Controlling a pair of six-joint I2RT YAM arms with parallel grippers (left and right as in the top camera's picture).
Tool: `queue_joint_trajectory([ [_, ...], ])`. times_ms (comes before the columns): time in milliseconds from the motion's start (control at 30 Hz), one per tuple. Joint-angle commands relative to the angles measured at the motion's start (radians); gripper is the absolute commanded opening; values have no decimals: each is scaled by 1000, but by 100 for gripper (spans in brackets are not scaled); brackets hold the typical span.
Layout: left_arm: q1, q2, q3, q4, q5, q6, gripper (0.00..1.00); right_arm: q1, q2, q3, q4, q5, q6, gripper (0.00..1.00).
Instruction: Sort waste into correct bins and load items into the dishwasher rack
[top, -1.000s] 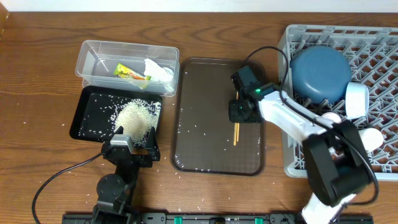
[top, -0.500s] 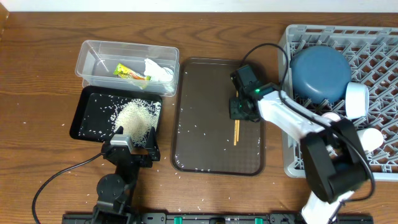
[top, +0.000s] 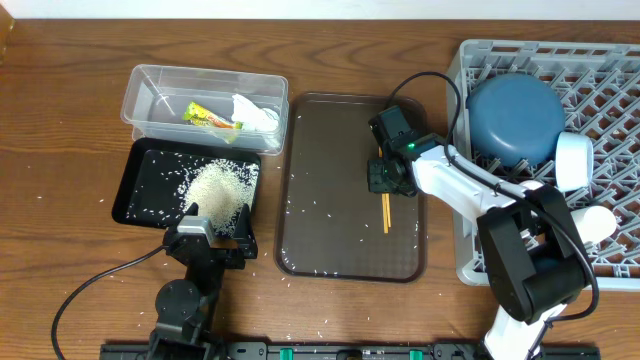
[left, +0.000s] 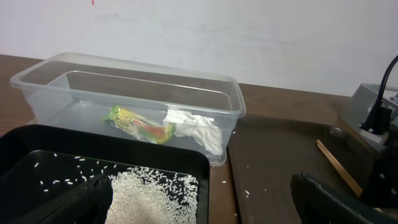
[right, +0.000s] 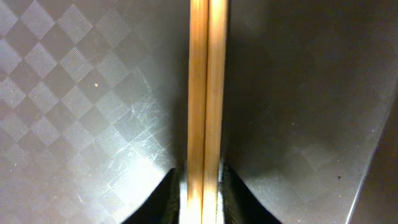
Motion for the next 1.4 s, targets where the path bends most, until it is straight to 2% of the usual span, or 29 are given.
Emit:
queue_joint_trajectory([
  [0, -2, -6, -30, -21, -5, -9, 94, -5, -47, -4, -18, -4, -55, 23],
  [133, -2, -6, -30, -21, -5, -9, 94, -5, -93, -4, -21, 45, -55, 23],
  [400, -2, -6, -30, -21, -5, -9, 94, -17, -46, -5, -18, 85, -51, 22],
  [633, -2, -6, -30, -21, -5, -9, 94, -28, 14, -5, -10, 71, -50, 14],
  [833, -2, -6, -30, -21, -5, -9, 94, -24, 35, -6, -7, 34, -51, 12],
  [967, -2, -6, -30, -21, -5, -9, 94, -26, -3, -5, -10, 24, -50, 21],
  [1167, -2, -6, -30, -21, -5, -9, 94, -25, -85, -5, -9, 24, -51, 26],
  [1367, -2, -6, -30, -21, -5, -9, 94, -23, -65, -6, -2, 24, -50, 27],
])
